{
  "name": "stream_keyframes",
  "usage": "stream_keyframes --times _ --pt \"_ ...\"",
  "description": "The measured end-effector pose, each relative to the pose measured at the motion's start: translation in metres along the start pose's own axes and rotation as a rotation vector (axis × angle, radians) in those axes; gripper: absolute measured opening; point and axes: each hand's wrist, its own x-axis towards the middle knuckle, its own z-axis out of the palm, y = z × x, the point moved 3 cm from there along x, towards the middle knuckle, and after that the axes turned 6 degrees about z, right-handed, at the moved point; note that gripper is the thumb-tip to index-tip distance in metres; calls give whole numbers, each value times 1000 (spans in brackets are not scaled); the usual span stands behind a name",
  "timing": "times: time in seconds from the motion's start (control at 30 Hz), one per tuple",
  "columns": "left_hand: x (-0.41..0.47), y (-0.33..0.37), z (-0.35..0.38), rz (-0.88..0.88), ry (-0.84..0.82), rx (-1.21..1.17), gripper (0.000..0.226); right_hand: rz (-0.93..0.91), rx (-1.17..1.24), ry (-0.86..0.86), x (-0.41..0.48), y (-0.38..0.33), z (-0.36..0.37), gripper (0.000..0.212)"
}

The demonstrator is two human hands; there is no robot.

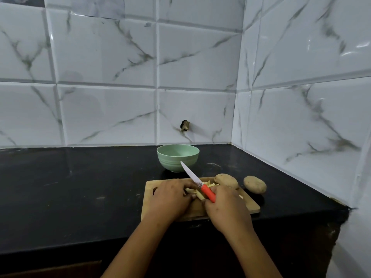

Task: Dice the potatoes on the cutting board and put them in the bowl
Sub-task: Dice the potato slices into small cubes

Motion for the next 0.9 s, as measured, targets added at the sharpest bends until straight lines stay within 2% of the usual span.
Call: stream_keyframes --times 0.23,0.53,0.6,0.73,0.9 --pt "13 -15 -12 2 -64 44 36 26 34 -49 6 0 1 12" --pt "13 -21 -14 7 -57 38 42 4 115 -140 11 3 1 12" --pt "10 -20 -15 56 -60 37 40 -3 151 -169 12 3 1 13" --pt "-6 -11 -23 170 -26 -125 34 -24 145 -161 14 4 1 19" --pt "-20 -7 -24 212 10 -196 12 -26 136 -157 14 2 1 23"
